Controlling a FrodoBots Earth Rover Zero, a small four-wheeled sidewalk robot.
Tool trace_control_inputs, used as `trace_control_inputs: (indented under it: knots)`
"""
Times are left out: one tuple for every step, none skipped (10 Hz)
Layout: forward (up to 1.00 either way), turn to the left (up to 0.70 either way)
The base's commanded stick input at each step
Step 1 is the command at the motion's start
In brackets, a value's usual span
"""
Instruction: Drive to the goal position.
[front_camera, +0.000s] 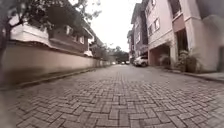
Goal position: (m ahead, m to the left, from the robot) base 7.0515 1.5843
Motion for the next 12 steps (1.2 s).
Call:
trace_control_inputs:
  knots:
    - [0.50,0.00]
    - [0.50,0.00]
    - [0.50,0.00]
    - [0.50,0.00]
    - [0.50,0.00]
    - [0.50,0.00]
    - [0.50,0.00]
    - [0.50,0.00]
    - [0.50,0.00]
    - [0.50,0.00]
    - [0.50,0.00]
    - [0.50,0.00]
